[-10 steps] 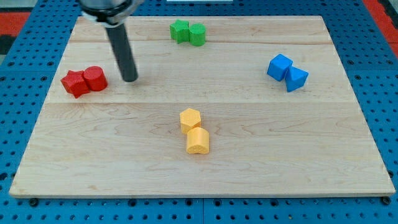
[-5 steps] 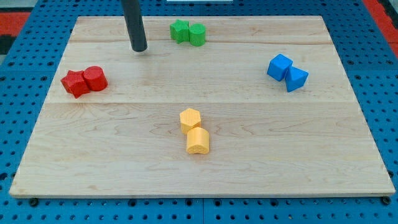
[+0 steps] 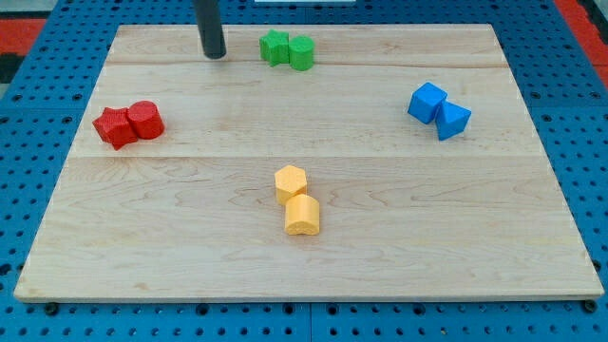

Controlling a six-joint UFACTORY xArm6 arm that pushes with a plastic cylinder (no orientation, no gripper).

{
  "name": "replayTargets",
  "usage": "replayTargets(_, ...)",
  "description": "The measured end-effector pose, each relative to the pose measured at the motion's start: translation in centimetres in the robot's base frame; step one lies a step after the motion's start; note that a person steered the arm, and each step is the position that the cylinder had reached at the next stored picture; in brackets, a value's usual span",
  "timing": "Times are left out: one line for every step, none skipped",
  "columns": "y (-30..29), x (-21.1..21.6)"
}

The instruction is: Push both green blocks towards blue blocks

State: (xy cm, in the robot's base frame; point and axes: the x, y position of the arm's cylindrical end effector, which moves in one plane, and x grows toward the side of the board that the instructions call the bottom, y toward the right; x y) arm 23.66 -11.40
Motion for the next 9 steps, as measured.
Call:
replayTargets(3.9, -2.5)
replayTargets(3.3, 0.9)
replayTargets(6.8, 0.8)
replayTargets(10.2, 0.1)
replayTargets(13.2, -0.7)
replayTargets(17.5, -0.2)
replayTargets(20.4, 2.2)
replayTargets(21.8, 4.9)
replayTargets(25.5, 5.8)
